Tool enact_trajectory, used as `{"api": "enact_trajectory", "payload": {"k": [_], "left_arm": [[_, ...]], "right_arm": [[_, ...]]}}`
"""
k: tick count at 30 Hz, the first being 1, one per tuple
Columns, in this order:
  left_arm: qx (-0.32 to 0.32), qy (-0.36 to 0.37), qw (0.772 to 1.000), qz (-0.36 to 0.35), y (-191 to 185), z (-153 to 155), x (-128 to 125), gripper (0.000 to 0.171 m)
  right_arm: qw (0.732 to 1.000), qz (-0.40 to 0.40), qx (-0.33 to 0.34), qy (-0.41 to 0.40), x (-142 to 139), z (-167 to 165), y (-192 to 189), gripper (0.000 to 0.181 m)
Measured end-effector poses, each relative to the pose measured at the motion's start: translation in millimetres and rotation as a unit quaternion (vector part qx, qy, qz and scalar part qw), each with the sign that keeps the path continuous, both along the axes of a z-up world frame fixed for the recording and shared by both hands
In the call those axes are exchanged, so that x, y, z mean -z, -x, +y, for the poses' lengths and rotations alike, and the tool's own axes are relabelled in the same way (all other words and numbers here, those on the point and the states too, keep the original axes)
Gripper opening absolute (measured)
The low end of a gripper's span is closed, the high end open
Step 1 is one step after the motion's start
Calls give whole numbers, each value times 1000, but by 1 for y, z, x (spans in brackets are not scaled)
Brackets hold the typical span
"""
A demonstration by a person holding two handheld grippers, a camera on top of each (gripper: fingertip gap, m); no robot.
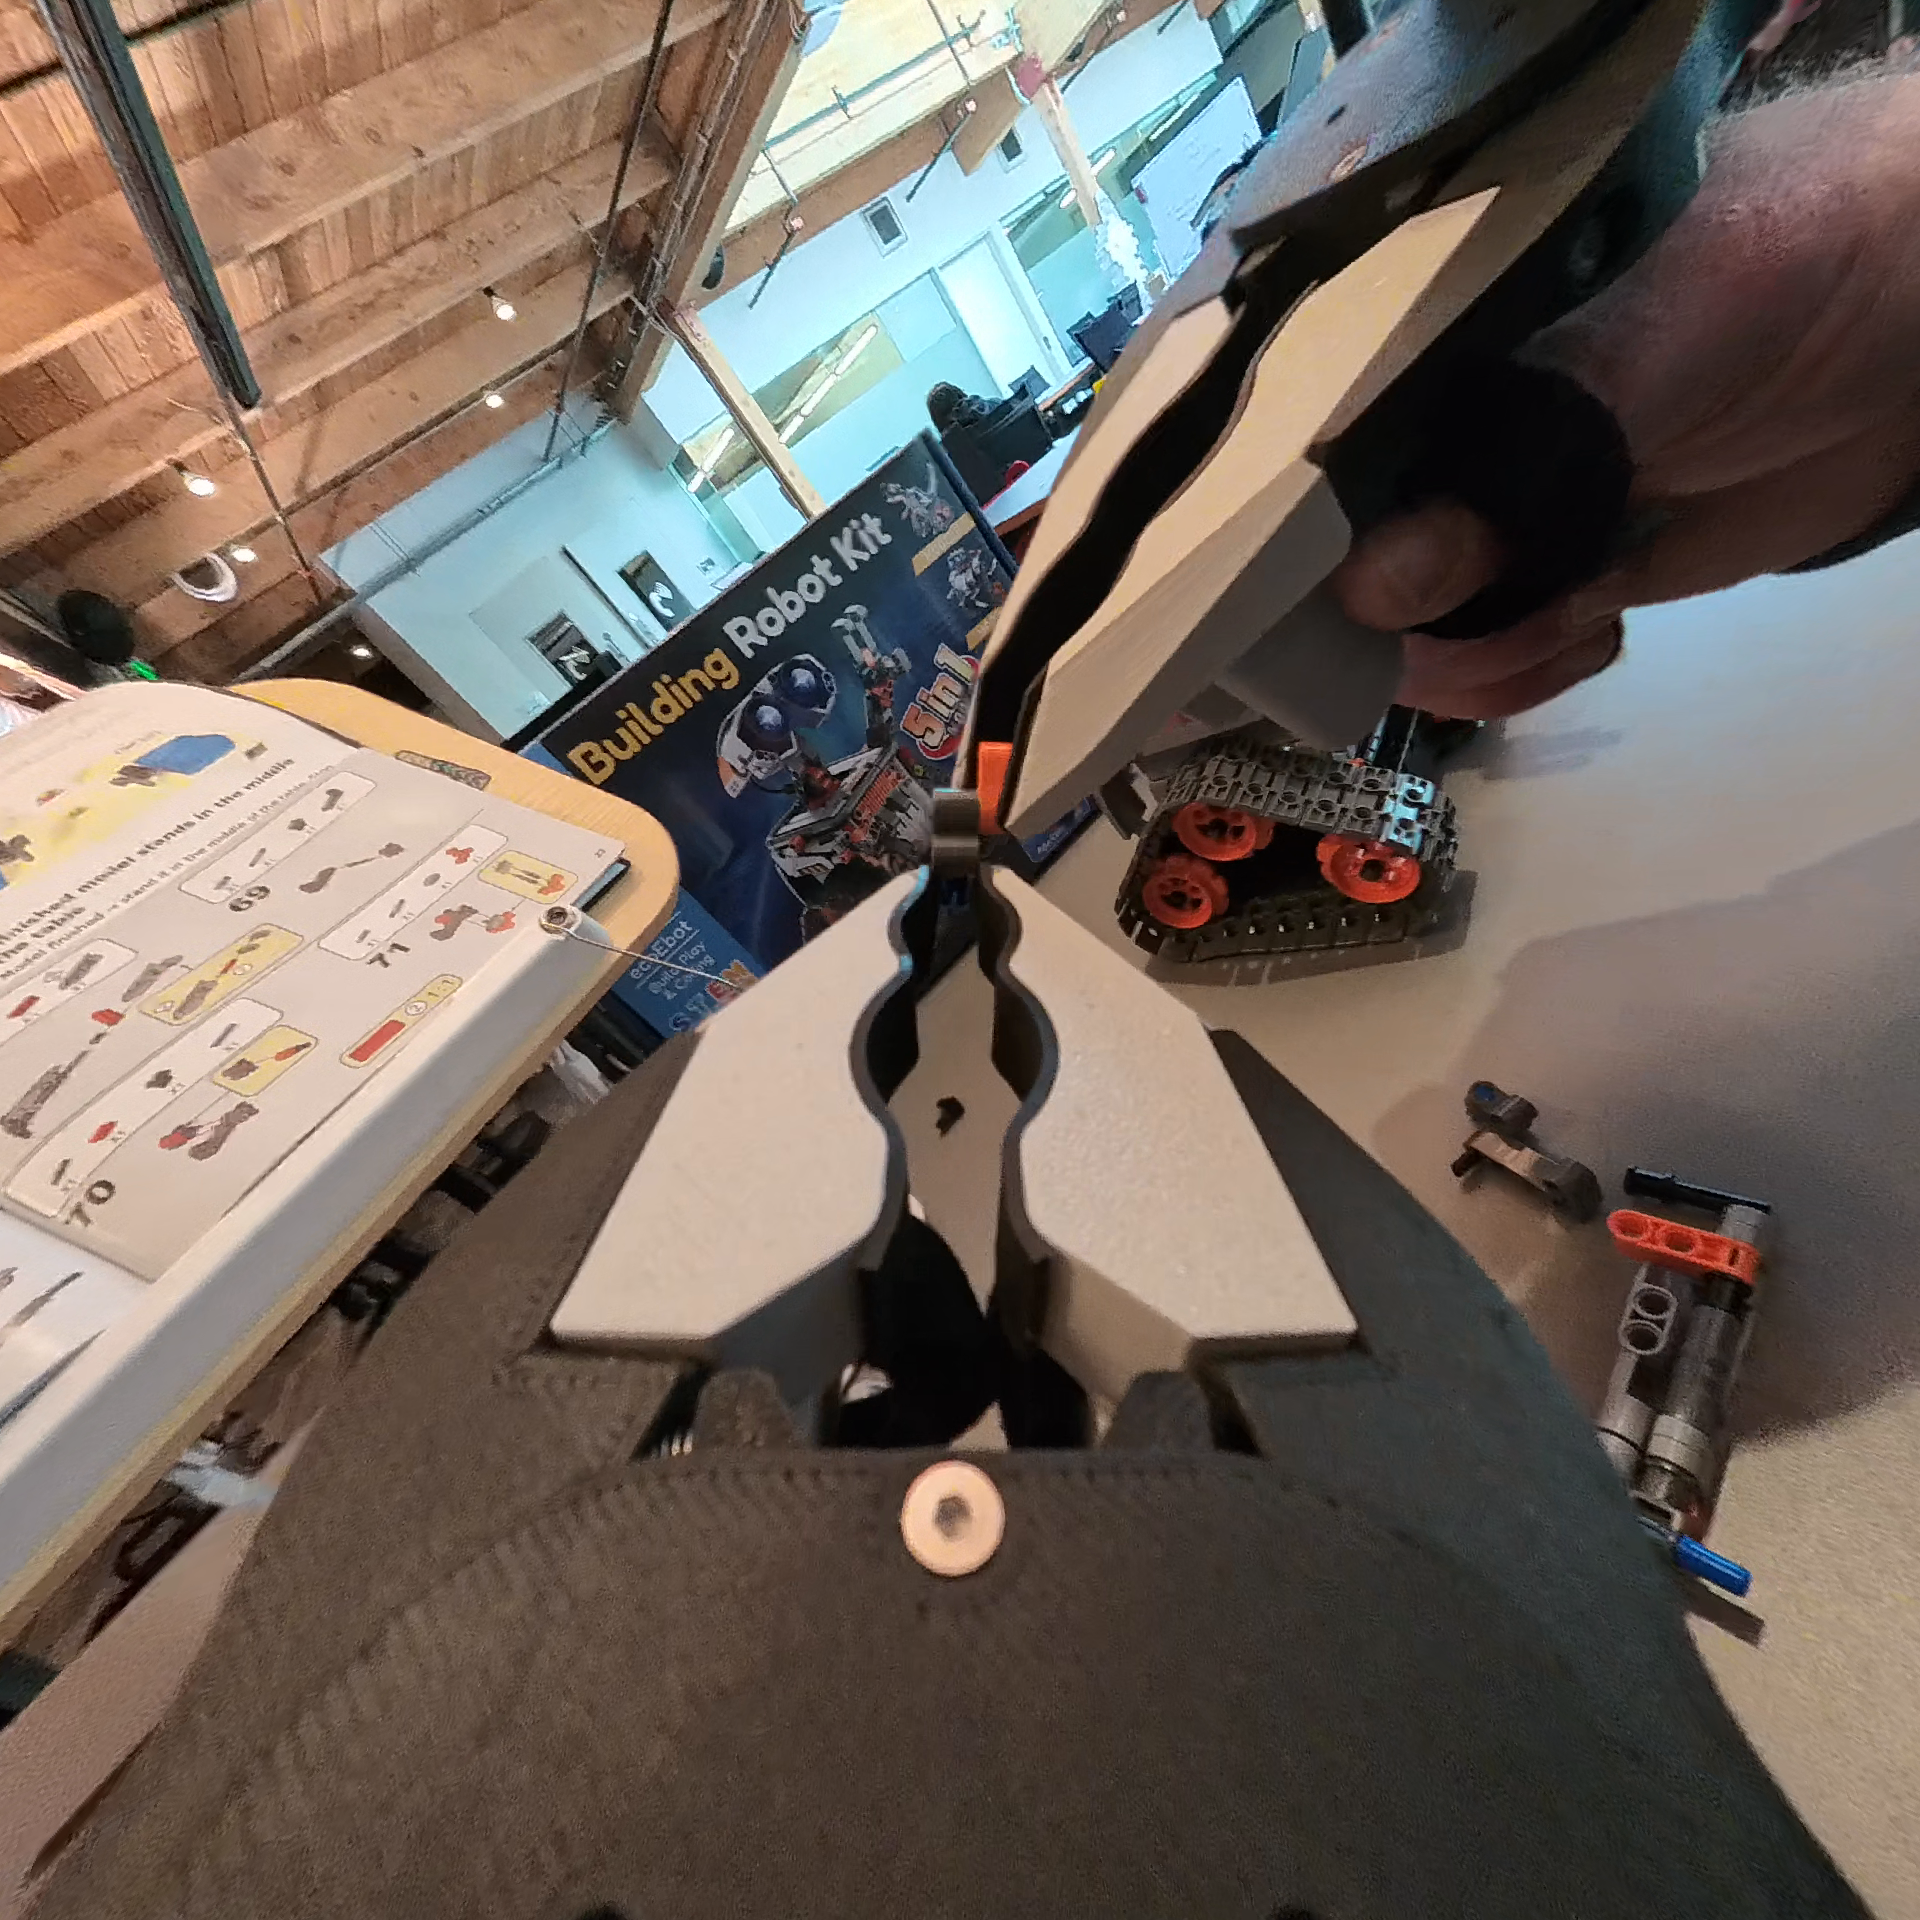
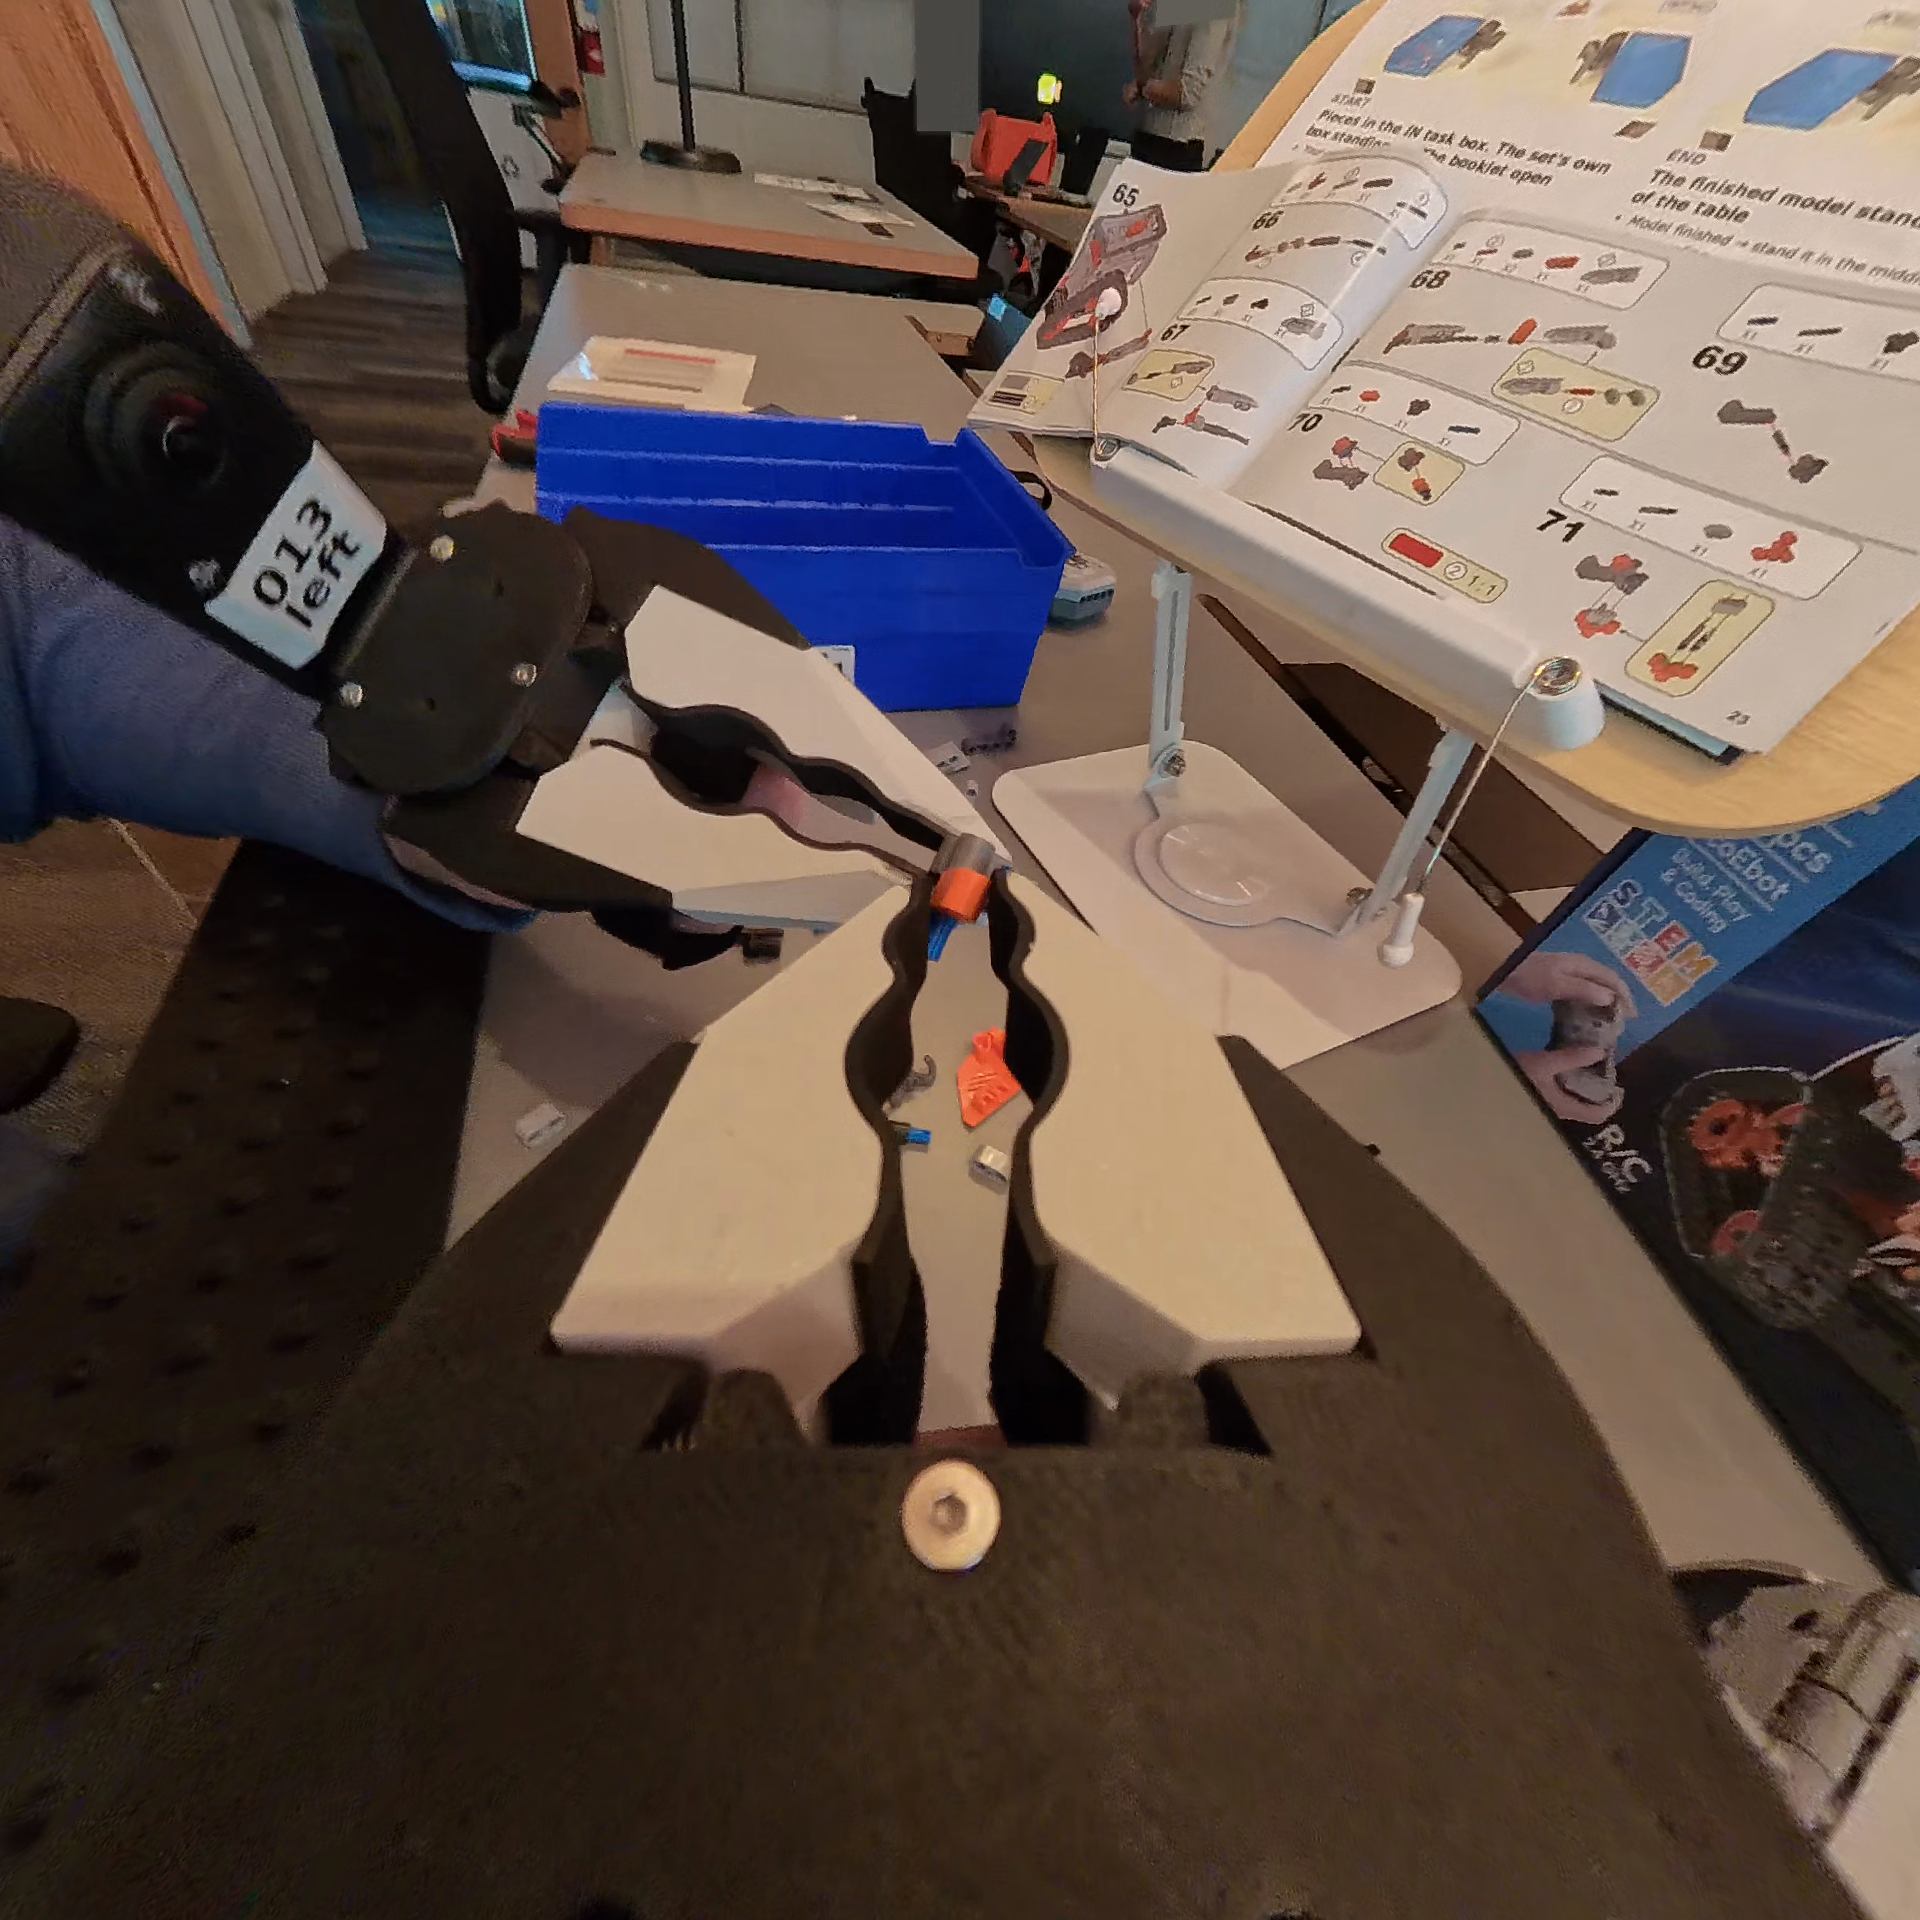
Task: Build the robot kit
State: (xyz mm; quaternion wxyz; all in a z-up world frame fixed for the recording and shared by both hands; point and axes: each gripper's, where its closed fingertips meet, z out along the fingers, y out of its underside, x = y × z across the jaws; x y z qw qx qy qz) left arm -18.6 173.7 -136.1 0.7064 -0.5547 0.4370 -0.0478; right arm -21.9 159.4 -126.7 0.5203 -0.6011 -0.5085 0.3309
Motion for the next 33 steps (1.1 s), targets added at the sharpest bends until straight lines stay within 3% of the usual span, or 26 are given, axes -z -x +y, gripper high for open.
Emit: {"api": "enact_trajectory", "payload": {"k": [7, 14, 21, 33], "left_arm": [[67, 21, 997, 35, -3, -8, 6, 16], [99, 58, 993, 18, 0, -10, 2, 28], [104, 58, 992, 34, 0, -9, 6, 24], [138, 89, 986, 27, -11, -17, 10, 12]], "right_arm": [[997, -48, 2, -61, 2, 2, -5, 6], [991, -83, -17, -103, 5, -5, -8, 6], [985, -102, -26, -134, 7, -9, -7, 6], [988, -91, -53, -114, 9, -15, -7, 6]]}}
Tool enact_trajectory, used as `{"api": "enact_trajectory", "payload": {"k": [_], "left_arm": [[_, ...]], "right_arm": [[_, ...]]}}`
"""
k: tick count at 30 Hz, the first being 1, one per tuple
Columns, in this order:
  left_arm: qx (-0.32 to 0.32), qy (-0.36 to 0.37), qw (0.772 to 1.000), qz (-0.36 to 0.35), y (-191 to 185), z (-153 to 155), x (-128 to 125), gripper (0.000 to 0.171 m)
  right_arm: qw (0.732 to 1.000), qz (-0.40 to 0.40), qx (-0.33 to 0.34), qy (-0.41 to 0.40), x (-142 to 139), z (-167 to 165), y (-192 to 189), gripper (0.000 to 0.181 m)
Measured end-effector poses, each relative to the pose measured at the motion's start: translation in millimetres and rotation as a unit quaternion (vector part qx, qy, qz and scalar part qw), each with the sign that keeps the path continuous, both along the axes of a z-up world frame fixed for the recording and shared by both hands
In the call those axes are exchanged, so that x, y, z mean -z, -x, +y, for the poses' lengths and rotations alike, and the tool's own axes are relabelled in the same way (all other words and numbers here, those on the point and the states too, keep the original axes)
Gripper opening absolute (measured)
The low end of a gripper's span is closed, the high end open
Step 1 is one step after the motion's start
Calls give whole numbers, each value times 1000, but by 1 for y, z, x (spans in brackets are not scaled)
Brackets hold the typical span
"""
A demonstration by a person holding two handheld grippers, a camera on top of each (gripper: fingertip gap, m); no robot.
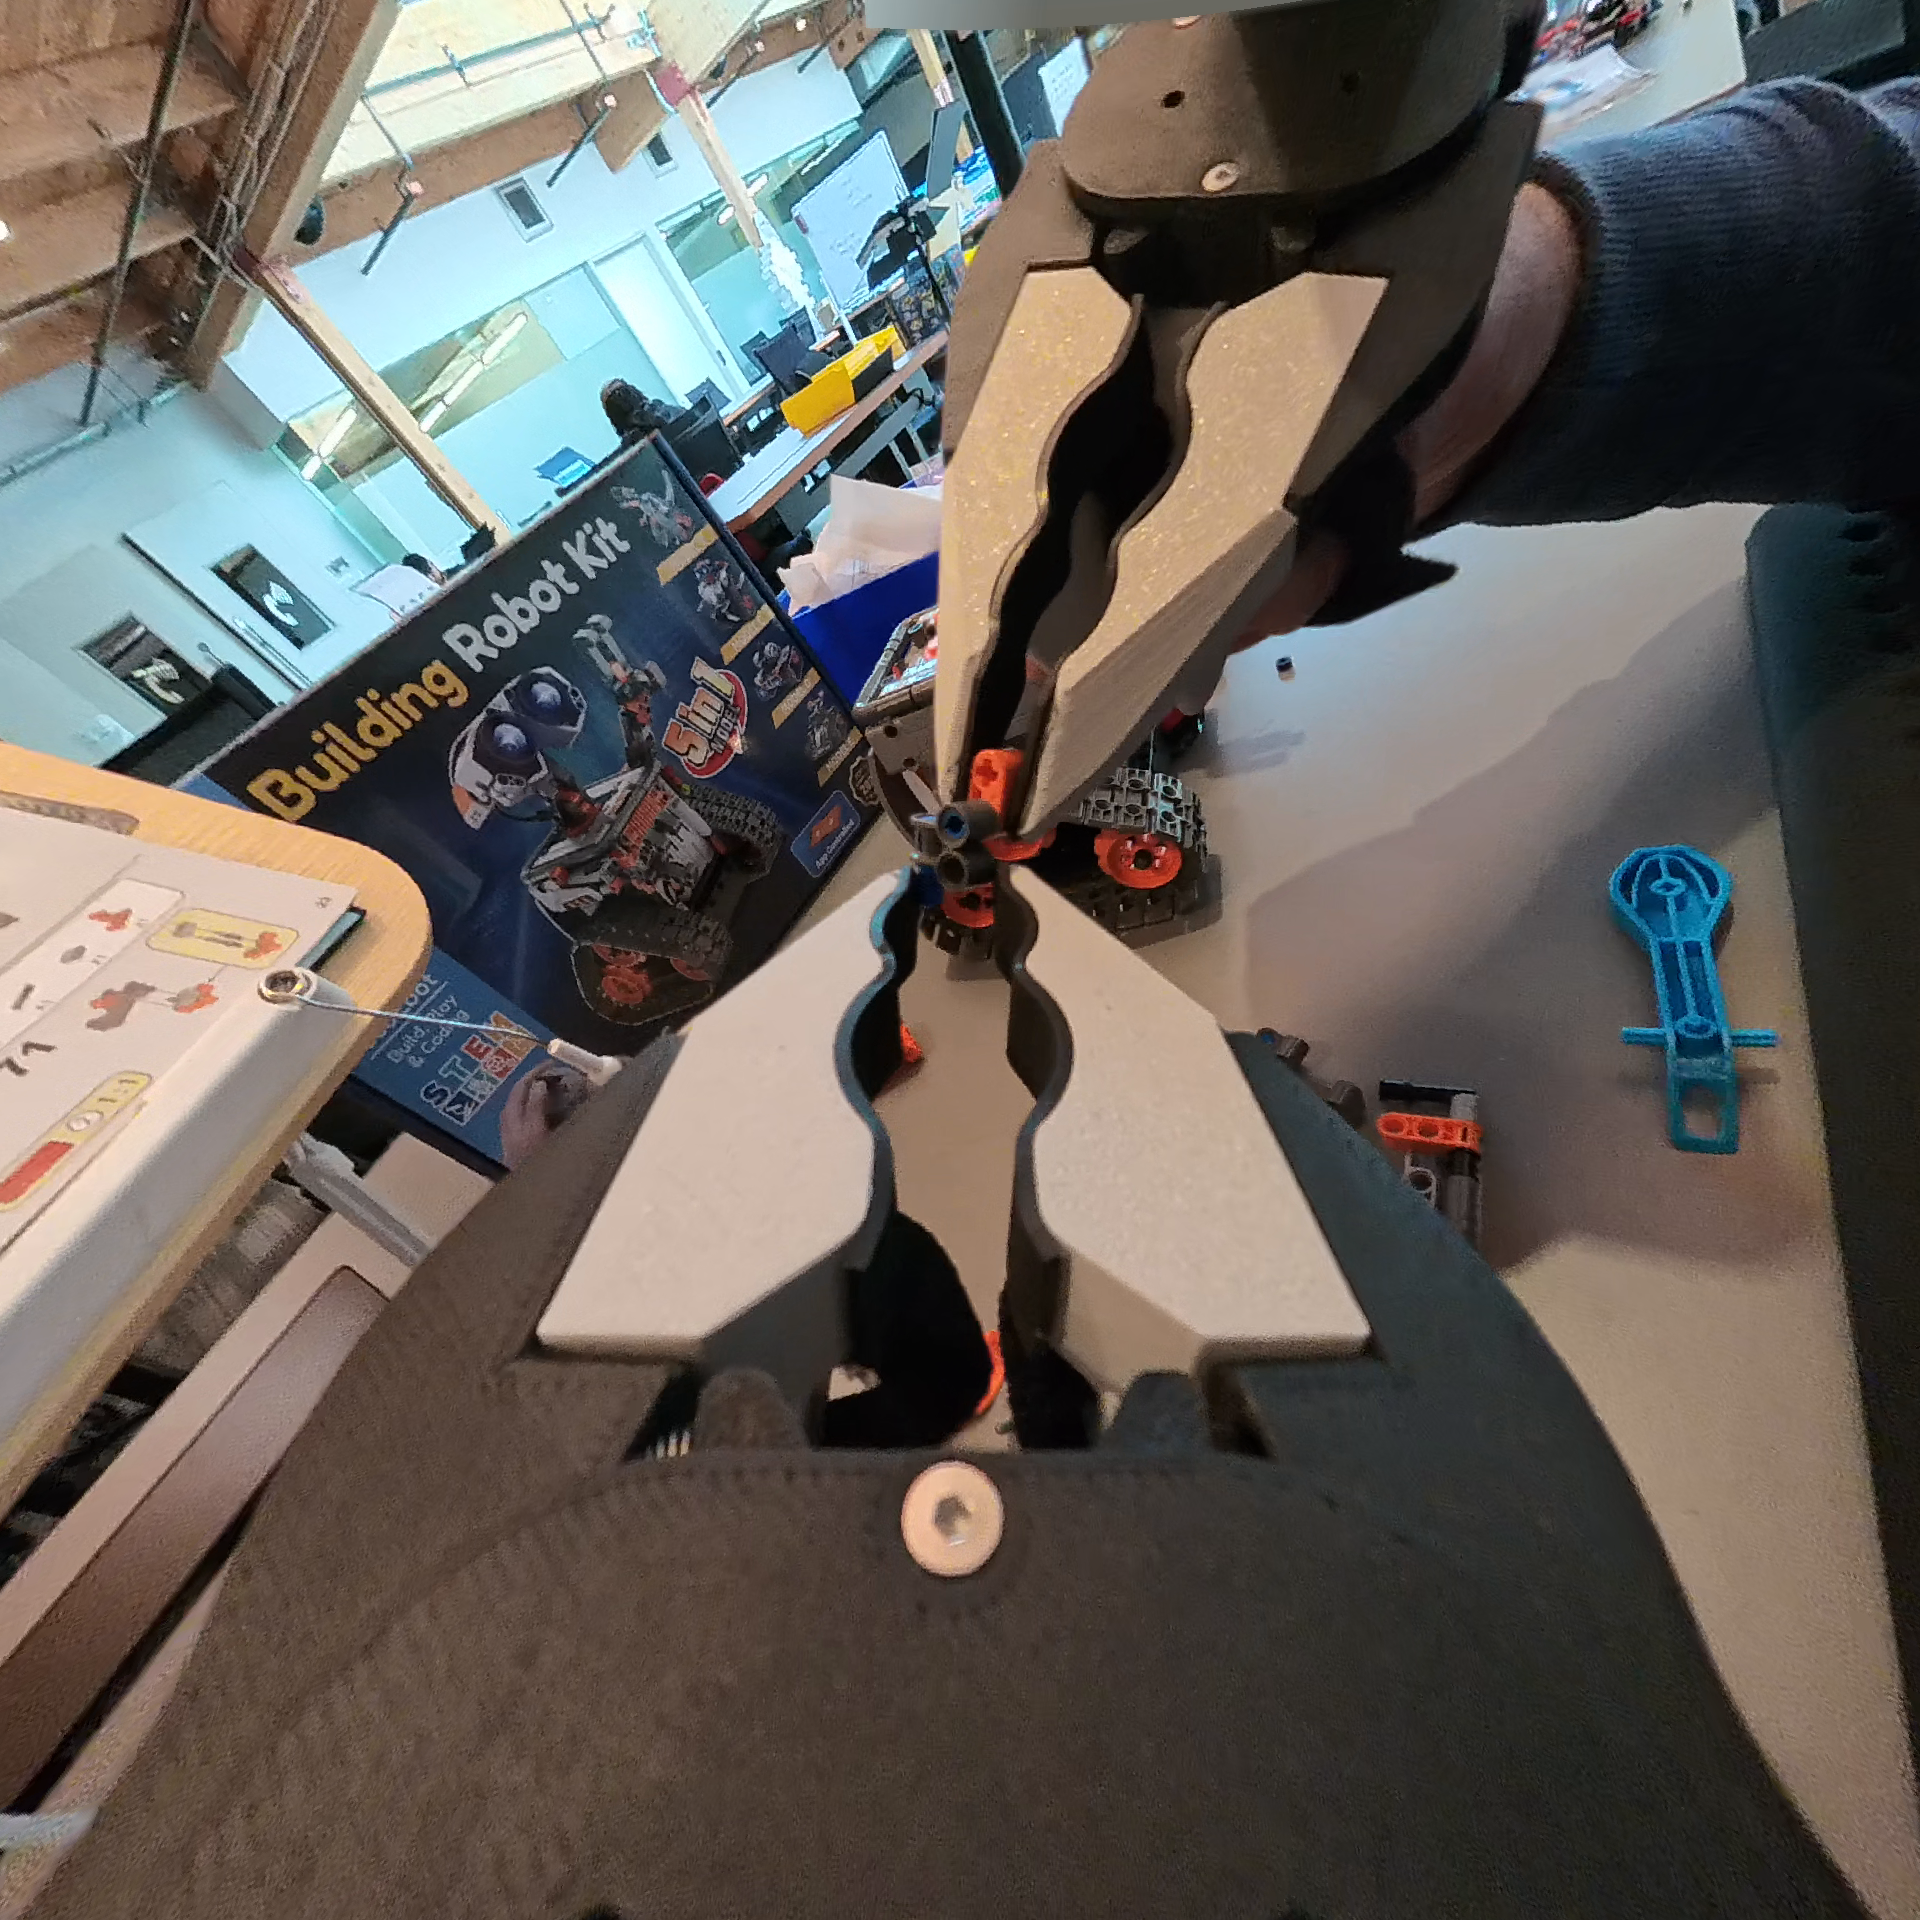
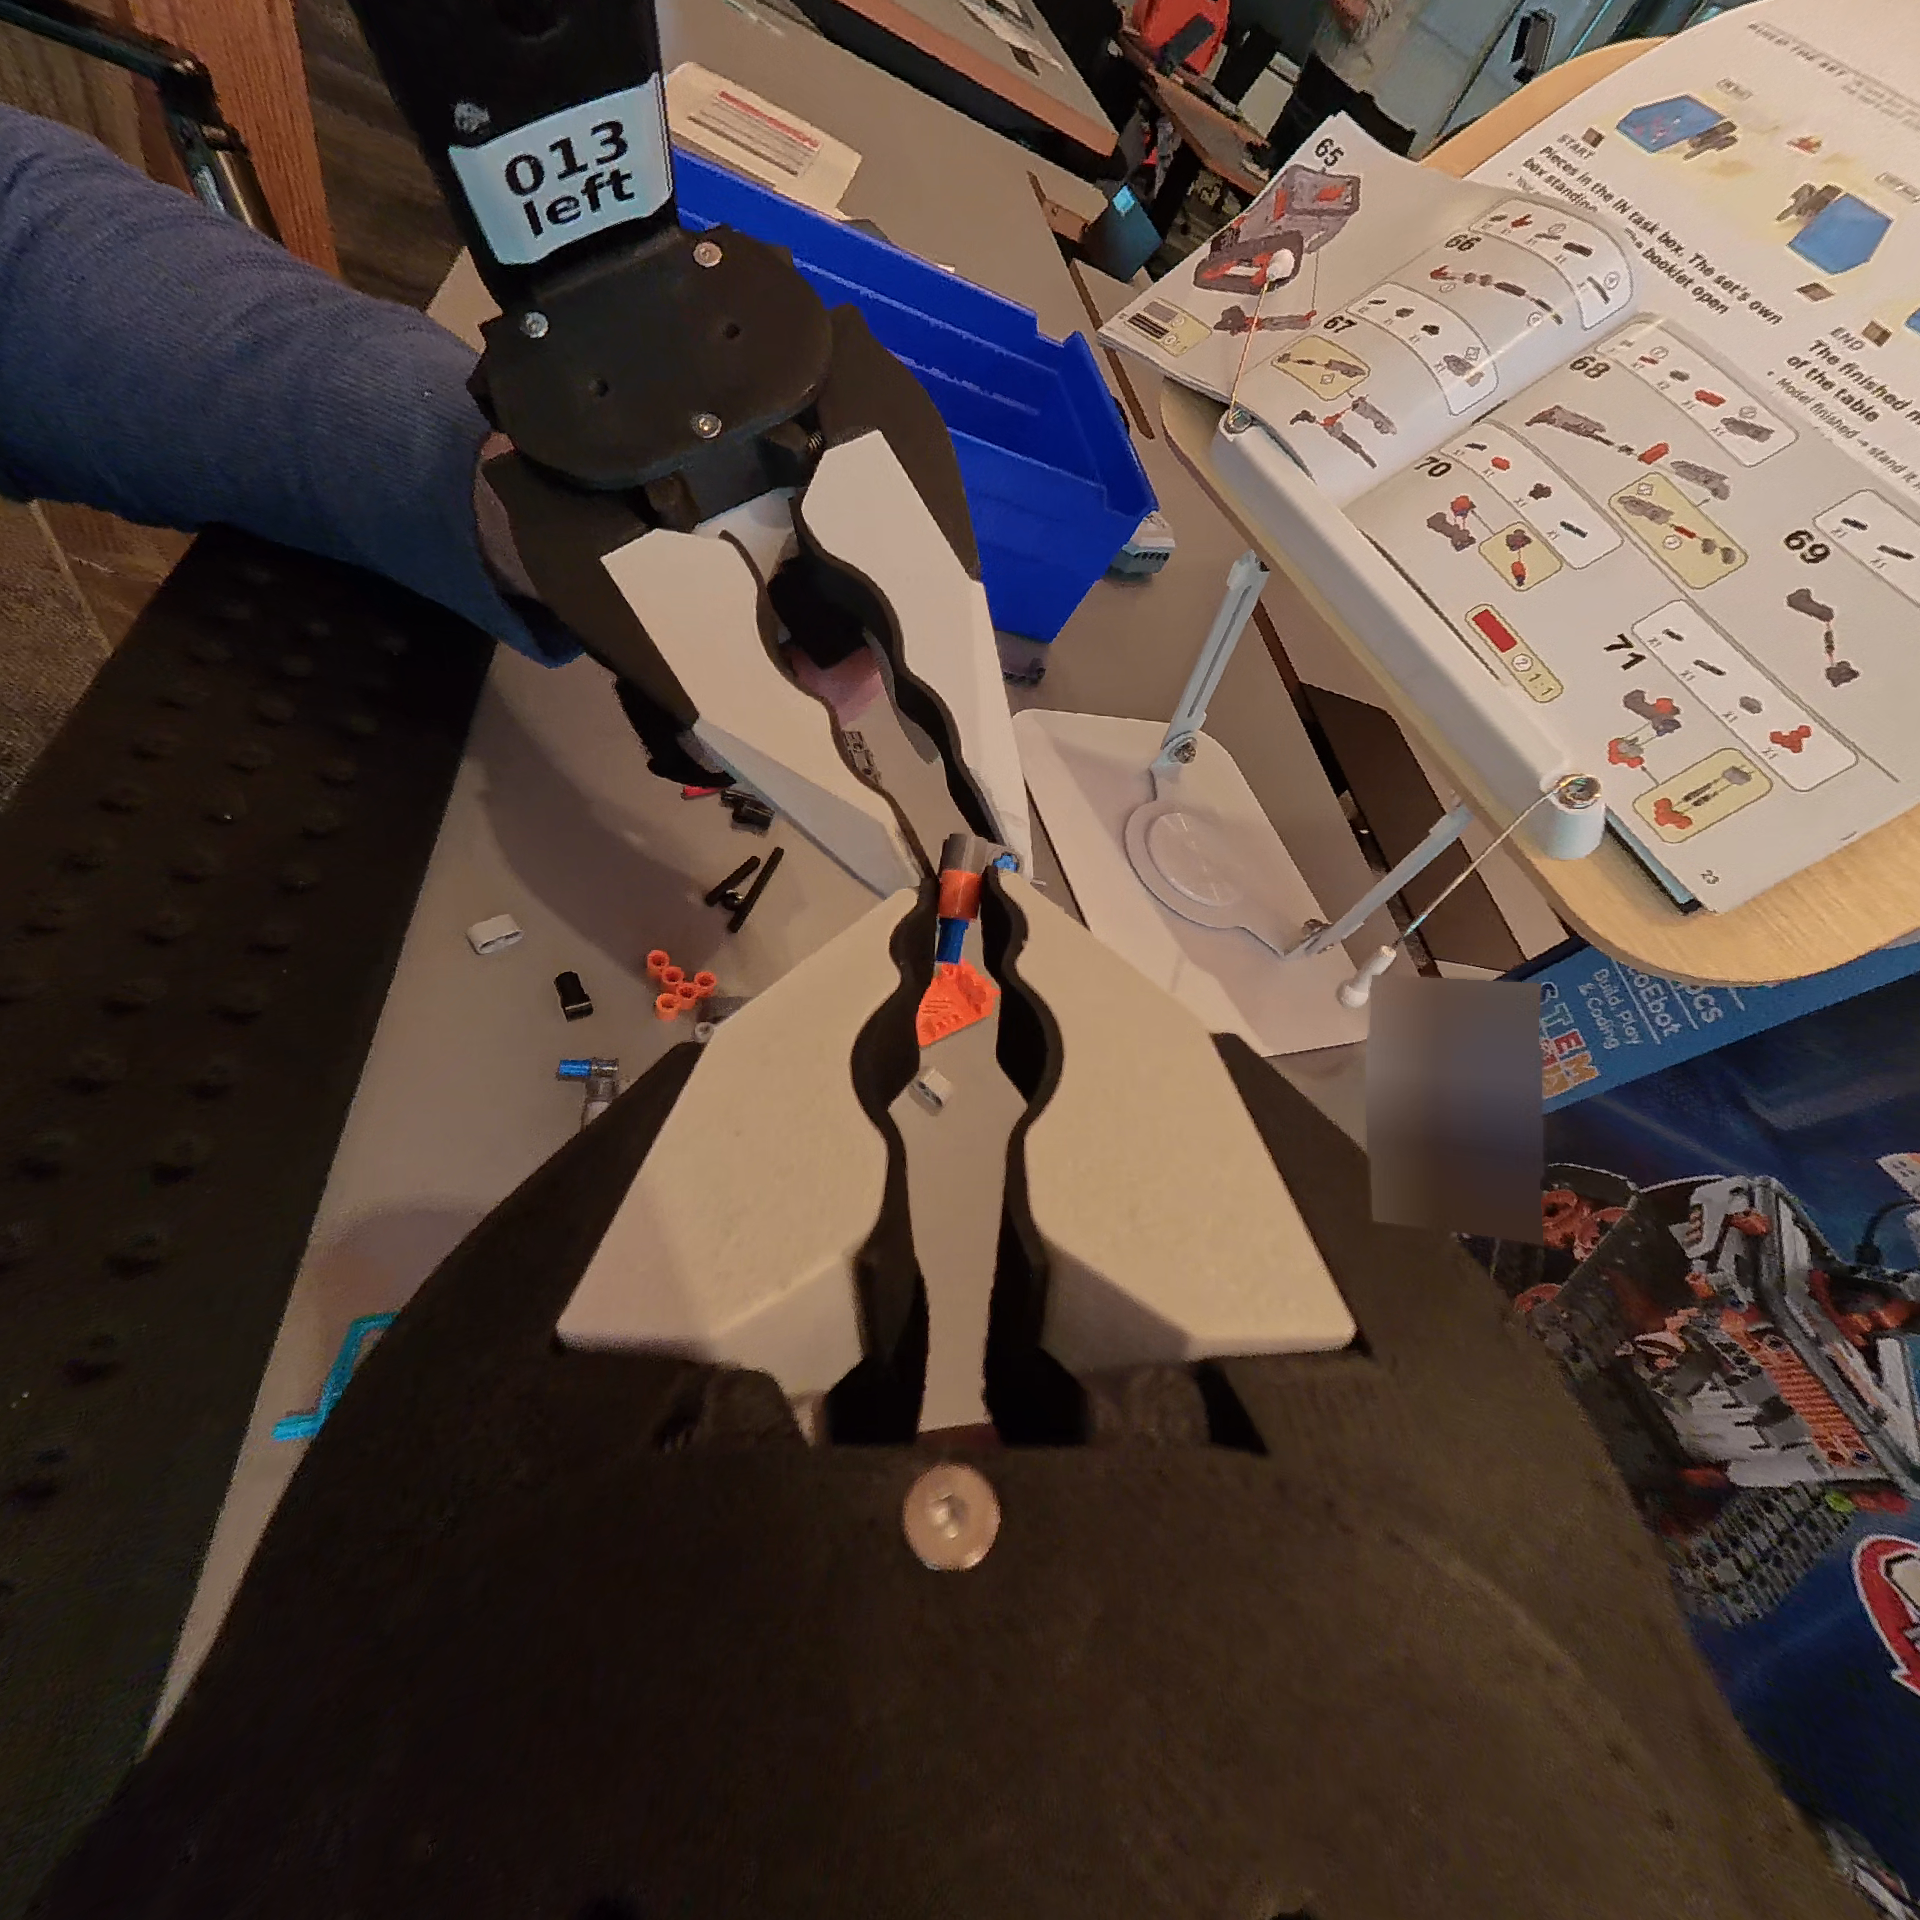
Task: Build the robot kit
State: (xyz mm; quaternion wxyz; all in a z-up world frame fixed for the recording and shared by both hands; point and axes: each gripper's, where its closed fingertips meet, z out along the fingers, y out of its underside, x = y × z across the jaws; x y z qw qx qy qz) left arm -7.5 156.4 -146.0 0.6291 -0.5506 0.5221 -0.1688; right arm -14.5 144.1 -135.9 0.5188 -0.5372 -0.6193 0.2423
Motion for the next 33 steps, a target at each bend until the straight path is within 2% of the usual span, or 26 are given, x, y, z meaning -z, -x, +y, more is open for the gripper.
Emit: {"api": "enact_trajectory", "payload": {"k": [7, 15, 28, 33], "left_arm": [[-34, 32, 999, -6, 1, 7, 4, 11], [-73, 68, 995, -9, 1, 15, 9, 10], [-49, 63, 996, -35, 2, 11, 0, 10], [-43, 68, 995, -56, 3, 11, -5, 10]], "right_arm": [[996, -28, 45, -65, 3, 9, 0, 6], [978, -72, 101, -166, 6, 18, 1, 5], [990, -15, 88, -110, -4, 13, 3, 6], [991, 7, 90, -94, -10, 12, 1, 14]]}}
